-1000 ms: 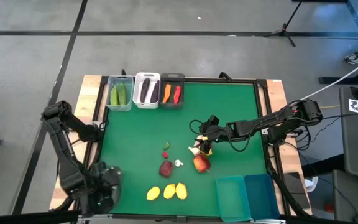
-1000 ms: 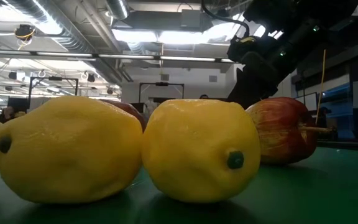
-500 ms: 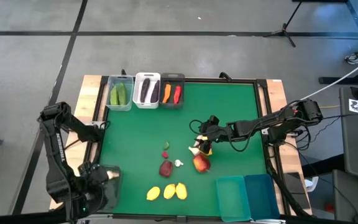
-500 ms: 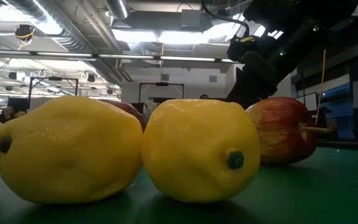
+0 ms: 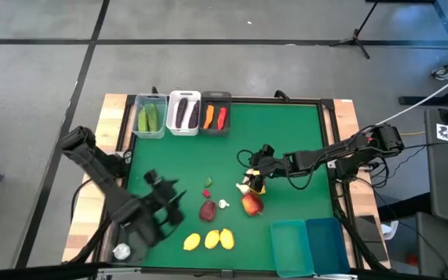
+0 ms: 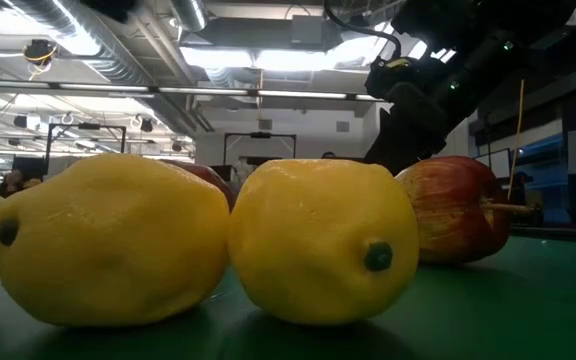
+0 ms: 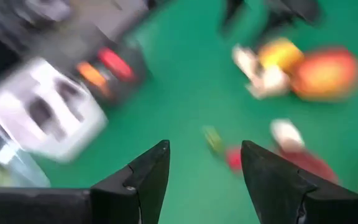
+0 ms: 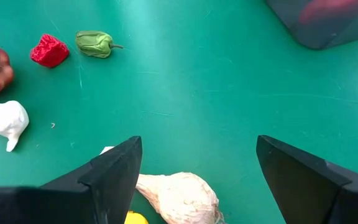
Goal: Sort produce into baskets
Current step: Put the green chili pepper into the top black bin, then put the red chili pepper into the top black bin
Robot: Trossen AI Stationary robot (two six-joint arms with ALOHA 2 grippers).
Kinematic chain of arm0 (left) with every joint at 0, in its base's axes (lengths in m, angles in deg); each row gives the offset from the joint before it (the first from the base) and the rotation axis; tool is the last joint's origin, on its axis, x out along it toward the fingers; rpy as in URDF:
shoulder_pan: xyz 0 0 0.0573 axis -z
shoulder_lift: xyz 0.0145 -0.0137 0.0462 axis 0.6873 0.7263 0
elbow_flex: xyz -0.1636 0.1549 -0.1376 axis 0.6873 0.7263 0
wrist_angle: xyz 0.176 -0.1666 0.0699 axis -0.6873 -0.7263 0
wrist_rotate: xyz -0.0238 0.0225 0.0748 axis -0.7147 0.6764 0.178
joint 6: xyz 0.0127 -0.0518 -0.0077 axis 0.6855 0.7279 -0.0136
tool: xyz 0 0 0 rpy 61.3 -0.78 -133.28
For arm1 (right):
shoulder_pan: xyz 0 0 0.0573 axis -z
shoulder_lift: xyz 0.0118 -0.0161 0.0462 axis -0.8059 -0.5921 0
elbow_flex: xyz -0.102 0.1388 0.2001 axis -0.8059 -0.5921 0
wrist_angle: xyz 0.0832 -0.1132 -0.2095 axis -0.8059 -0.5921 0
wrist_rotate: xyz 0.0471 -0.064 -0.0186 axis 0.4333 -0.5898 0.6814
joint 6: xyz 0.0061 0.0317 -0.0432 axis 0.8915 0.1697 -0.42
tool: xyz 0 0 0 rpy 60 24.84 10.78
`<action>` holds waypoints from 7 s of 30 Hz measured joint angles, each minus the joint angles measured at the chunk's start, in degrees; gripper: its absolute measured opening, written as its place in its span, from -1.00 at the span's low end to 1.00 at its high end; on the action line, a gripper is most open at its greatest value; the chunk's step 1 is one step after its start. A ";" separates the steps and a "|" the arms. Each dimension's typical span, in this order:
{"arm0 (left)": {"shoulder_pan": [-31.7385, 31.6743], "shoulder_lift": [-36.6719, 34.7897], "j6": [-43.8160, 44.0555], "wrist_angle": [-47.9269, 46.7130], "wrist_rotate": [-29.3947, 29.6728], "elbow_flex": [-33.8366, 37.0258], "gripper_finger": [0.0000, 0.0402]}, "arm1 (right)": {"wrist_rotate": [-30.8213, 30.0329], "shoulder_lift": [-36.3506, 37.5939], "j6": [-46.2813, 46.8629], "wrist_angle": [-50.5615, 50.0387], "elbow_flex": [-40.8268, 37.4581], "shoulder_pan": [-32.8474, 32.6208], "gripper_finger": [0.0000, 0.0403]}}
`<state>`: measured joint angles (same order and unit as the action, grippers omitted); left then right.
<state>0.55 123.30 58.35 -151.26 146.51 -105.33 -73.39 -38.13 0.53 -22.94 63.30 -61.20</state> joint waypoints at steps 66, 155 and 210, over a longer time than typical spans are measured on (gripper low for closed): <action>-26.81 3.74 -33.31 72.44 -26.78 35.95 -0.04 | -0.50 0.00 -0.12 -0.24 -0.02 0.02 0.57; -67.16 -5.31 -56.68 97.92 -32.74 37.13 -0.64 | -0.54 0.00 -0.13 0.00 -0.09 0.02 0.57; -27.24 -6.65 -65.38 91.25 -48.73 45.42 -0.02 | 0.00 0.00 0.28 0.02 -0.09 -0.02 0.57</action>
<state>-26.69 116.65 -7.02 -60.01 97.79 -59.90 -73.39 -38.13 0.82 -22.92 63.21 -61.22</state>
